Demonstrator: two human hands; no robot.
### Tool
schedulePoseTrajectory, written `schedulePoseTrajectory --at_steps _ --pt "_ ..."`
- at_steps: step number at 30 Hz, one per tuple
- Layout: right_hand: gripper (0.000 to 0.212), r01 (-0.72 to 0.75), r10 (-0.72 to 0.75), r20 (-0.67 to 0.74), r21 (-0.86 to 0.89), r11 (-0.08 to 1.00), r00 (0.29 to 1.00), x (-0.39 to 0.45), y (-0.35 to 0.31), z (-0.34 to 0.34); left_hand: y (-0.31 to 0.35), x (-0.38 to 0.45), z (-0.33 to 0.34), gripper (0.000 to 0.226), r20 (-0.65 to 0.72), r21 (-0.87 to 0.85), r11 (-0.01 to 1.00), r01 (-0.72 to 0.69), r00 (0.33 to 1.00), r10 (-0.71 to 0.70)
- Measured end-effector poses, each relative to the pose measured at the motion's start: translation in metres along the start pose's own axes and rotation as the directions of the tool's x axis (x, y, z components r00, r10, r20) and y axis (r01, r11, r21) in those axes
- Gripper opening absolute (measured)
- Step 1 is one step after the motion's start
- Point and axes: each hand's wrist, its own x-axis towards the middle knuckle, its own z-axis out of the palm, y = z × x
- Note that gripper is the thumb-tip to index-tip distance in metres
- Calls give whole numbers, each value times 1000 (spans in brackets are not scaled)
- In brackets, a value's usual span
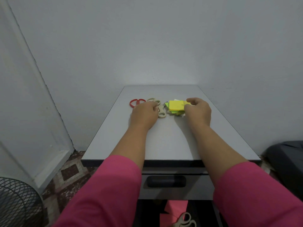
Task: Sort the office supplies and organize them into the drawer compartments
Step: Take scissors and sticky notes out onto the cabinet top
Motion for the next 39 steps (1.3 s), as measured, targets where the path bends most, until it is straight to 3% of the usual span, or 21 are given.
schedulePoseTrajectory --at_steps 7,12,19,24,29,33,36,39 --pt "35 -7 7 -9 12 1000 1000 1 1 1 2 -3 -2 32 -45 -22 1000 -15 999 14" --pt "33 5 -4 -32 12 1000 999 -2 -2 0 7 -7 -6 24 -182 23 993 -118 976 120" --pt "27 172 -172 -7 -51 984 985 -29 -13 -8 13 -27 -14 20 -276 59 979 -195 939 204" --pt "26 318 -299 157 -115 941 941 -57 -16 -15 26 -57 -22 24 -231 117 956 -270 929 290" --pt "23 420 -410 144 -48 906 901 -98 -15 -35 27 -91 -30 23 -243 132 940 -316 909 339" --pt "18 606 -606 73 17 795 792 -143 9 -58 21 -132 -33 20 -395 129 907 -400 818 417" --pt "19 704 -699 137 17 710 702 -176 49 -73 6 -184 -23 17 -470 133 876 -464 748 468" --pt "16 612 -572 283 -71 788 770 -199 101 -78 -22 -233 5 18 -344 115 884 -453 816 464"
